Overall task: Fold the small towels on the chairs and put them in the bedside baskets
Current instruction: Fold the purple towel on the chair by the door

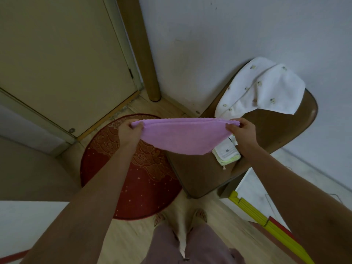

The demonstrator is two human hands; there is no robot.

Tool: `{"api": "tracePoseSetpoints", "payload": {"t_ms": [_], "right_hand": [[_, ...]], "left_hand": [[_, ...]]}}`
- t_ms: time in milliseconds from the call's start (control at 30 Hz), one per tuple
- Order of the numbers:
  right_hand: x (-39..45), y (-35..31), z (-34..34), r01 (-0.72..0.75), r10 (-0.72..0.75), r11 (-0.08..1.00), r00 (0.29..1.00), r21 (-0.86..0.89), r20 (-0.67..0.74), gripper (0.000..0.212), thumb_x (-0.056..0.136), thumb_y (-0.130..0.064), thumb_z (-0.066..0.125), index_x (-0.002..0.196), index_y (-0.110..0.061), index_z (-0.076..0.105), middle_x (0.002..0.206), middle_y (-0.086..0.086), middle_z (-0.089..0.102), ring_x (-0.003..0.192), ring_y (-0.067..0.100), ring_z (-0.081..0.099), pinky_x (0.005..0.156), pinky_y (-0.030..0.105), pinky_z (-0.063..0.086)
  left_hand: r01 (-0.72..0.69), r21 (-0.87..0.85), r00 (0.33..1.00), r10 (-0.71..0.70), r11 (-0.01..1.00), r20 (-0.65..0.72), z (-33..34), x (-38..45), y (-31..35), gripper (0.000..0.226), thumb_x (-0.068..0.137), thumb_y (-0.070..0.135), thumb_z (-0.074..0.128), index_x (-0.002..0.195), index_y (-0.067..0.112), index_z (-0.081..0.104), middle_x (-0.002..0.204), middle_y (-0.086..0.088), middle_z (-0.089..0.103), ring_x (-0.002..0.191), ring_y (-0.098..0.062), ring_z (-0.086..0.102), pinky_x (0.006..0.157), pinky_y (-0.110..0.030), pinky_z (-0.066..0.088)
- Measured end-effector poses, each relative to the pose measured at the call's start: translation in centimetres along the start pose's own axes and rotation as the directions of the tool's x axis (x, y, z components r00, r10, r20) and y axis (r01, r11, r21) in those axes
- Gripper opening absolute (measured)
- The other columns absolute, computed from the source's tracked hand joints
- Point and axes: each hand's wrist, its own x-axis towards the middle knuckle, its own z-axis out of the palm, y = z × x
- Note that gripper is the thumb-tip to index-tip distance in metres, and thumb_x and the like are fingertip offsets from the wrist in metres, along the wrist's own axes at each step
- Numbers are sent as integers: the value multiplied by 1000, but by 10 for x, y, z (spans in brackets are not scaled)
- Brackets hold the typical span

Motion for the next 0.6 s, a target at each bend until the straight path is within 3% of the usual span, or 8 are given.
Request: {"api": "tracePoseSetpoints", "payload": {"t_ms": [133, 267, 400, 500, 600], "right_hand": [[1, 3, 4, -8, 11, 999, 995, 38, -95, 7, 87, -9, 66, 89, -10, 59, 84, 4, 60, 87, 20, 57, 78, 29, 48], [4, 8, 4, 15, -10, 999, 990, 33, -141, 13, 89, -8, 64, 78, -15, 59, 84, 9, 61, 83, 21, 58, 81, 33, 52], [16, 2, 0, 34, -25, 998, 981, 43, -193, 18, 90, -5, 62, 77, -13, 54, 76, 4, 57, 74, 15, 59, 83, 34, 55], [22, 5, -5, 30, -39, 998, 986, -57, -165, 19, 92, -1, 58, 79, -10, 47, 72, 4, 51, 65, 11, 57, 72, 32, 53], [26, 10, -16, 48, -72, 989, 982, -137, -175, 21, 88, 1, 59, 77, -11, 45, 72, 5, 49, 65, 12, 49, 65, 28, 45]], "left_hand": [[-59, 45, 994, 54, 997, 95, 0, 0, -4, 36, 82, 2, 69, 117, 0, 62, 113, -15, 65, 103, -28, 61, 80, -30, 49], [-159, 152, 983, 142, 976, 113, 1, -2, -13, 32, 81, 0, 70, 113, -2, 66, 106, -15, 66, 93, -23, 59, 75, -28, 43], [-299, 210, 942, 253, 931, 223, 6, 1, -17, 20, 82, -4, 68, 102, -4, 71, 92, -13, 66, 86, -21, 57, 74, -30, 43], [-248, 134, 951, 215, 959, 223, 16, 5, -12, 16, 84, 0, 68, 100, -2, 72, 98, -18, 68, 88, -25, 61, 82, -39, 51], [-113, 92, 971, 91, 989, 222, 32, 16, 5, 16, 87, 7, 68, 102, 1, 71, 90, -7, 66, 87, -19, 61, 78, -30, 52]]}}
